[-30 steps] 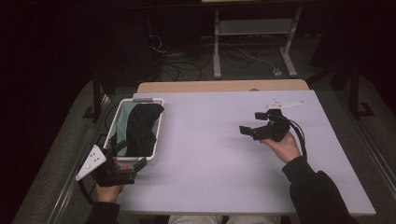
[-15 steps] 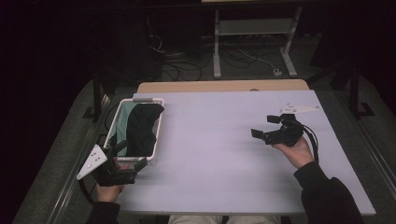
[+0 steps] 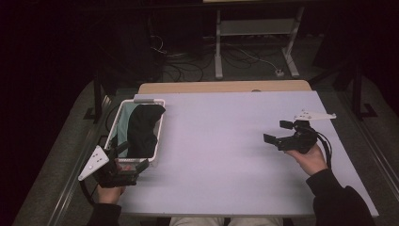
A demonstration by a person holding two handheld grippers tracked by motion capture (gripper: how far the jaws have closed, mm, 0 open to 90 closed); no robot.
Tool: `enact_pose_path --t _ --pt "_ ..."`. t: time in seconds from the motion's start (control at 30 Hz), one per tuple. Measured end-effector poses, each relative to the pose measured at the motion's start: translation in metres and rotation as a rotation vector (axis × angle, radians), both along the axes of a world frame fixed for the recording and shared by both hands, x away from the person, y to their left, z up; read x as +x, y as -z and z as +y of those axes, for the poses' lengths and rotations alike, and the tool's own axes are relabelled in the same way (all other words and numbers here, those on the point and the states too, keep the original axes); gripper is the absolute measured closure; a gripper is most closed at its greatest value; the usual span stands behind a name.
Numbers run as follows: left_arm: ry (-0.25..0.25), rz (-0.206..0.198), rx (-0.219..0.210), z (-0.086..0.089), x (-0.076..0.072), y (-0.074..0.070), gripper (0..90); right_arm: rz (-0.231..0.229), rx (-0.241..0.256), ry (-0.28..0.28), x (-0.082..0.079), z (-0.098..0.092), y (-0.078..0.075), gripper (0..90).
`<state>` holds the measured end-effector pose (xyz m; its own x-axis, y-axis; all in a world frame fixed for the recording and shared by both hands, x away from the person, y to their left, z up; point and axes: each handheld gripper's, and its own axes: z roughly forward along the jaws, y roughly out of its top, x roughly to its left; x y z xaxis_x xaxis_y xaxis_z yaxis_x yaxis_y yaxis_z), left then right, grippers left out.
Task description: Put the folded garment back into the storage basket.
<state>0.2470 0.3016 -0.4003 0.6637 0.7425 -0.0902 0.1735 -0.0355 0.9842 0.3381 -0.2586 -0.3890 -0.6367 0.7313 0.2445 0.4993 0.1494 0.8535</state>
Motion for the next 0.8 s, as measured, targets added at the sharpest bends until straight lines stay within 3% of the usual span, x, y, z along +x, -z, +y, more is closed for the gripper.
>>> enact_pose_path --t 0.4,0.8 --pt "0.006 0.005 -0.001 -0.001 0.001 0.000 0.0 -0.006 0.005 0.052 -0.016 -0.024 0.015 0.0" --pt "0.009 0.006 0.000 -0.002 0.001 0.000 0.0 0.007 -0.026 0.087 -0.033 -0.041 0.029 0.0"
